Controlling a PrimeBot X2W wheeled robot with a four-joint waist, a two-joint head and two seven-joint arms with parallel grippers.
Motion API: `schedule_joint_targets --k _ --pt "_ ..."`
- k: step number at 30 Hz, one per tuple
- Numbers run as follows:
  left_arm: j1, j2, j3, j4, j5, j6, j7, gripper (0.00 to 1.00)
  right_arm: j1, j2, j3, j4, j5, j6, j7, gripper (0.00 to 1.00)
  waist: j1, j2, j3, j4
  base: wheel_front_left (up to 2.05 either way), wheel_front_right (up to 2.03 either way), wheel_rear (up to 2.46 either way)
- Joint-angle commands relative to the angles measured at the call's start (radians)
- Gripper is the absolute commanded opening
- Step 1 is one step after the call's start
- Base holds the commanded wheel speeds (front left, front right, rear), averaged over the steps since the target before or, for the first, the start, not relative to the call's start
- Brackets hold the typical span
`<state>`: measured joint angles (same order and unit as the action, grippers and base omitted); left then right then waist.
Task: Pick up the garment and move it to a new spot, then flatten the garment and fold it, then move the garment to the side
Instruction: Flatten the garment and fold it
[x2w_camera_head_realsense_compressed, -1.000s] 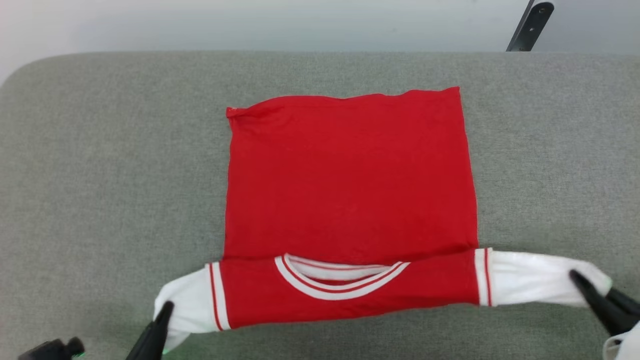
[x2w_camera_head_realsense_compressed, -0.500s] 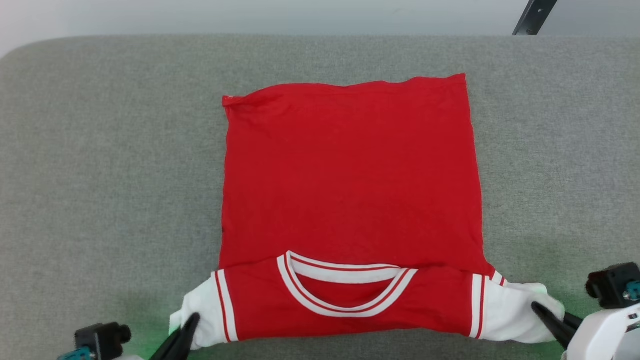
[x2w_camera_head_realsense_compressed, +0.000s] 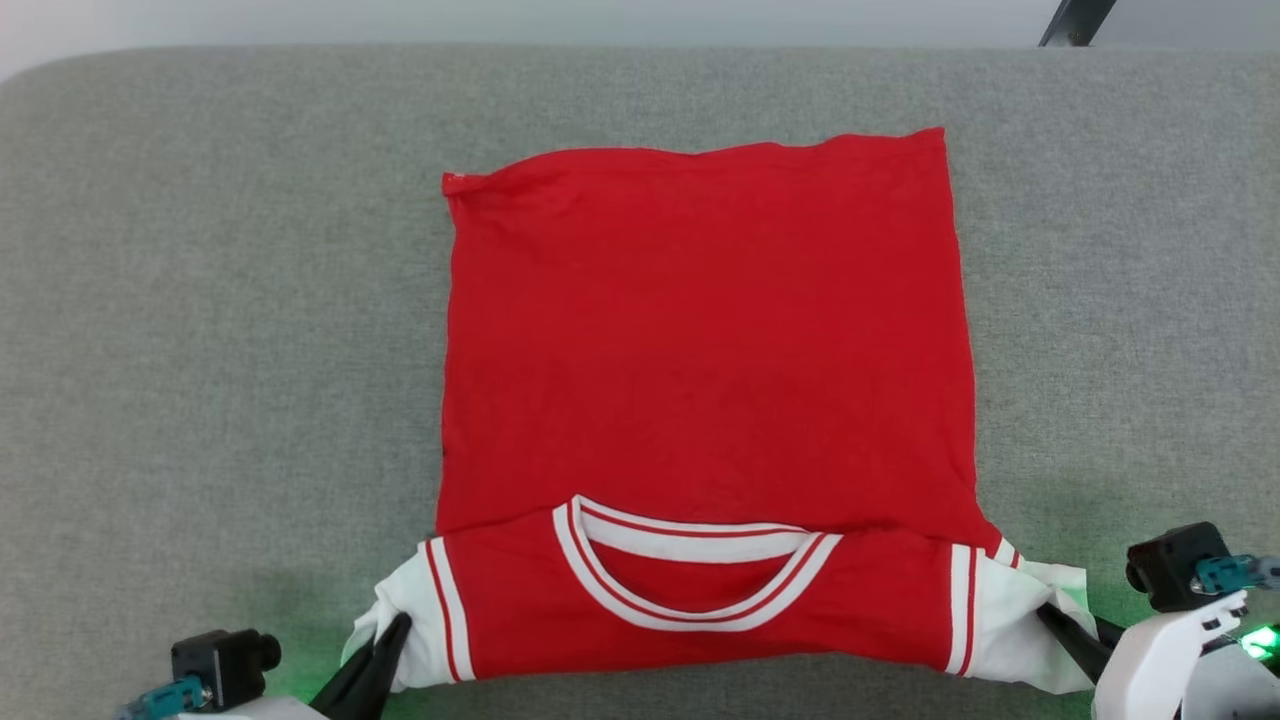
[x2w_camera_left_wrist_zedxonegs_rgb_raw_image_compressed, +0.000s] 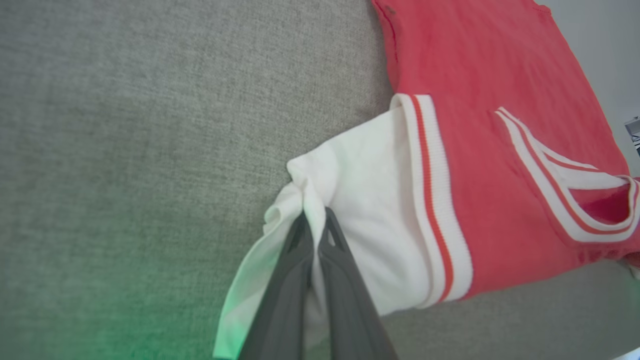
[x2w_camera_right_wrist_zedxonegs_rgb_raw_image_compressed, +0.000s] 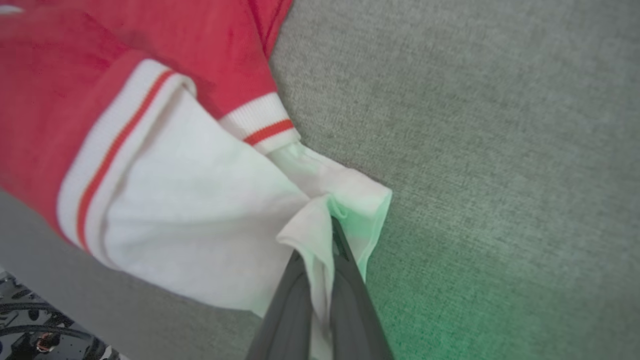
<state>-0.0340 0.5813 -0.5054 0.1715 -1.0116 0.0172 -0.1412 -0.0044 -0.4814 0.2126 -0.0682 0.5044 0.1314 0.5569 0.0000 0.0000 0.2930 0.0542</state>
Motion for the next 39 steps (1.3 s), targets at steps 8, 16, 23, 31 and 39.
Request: schedule_joint_targets --k 8,16,23,31,39 --pt "-0.015 -0.008 -0.003 0.023 0.002 0.002 -0.003 0.00 -0.031 0.006 0.022 0.045 -0.040 -0.003 -0.031 1.00 0.0000 0.0000 0.014 -0.014 0.00 0.00 0.00" --pt "-0.027 -0.018 -0.016 0.005 0.021 0.005 -0.014 0.00 -0.035 -0.002 -0.142 -0.162 0.017 -0.001 0.057 1.00 0.0000 0.0000 0.020 0.003 0.00 0.00 0.00" --pt "-0.079 -0.035 -0.040 -0.021 0.056 -0.001 -0.009 0.00 -0.203 -0.019 -0.246 -0.258 0.048 -0.001 0.203 1.00 0.0000 0.0000 0.065 0.065 0.00 0.00 0.00" --pt "-0.157 -0.064 -0.061 -0.020 0.091 -0.015 -0.020 0.00 -0.626 -0.019 -0.089 0.031 0.039 -0.001 0.341 1.00 0.0000 0.0000 0.171 0.120 0.00 0.00 0.00" --pt "-0.245 -0.128 -0.098 0.046 0.103 -0.070 -0.025 0.00 -1.020 -0.006 0.038 0.446 -0.101 -0.001 0.408 1.00 0.0000 0.0000 0.267 0.206 0.00 0.00 0.00"
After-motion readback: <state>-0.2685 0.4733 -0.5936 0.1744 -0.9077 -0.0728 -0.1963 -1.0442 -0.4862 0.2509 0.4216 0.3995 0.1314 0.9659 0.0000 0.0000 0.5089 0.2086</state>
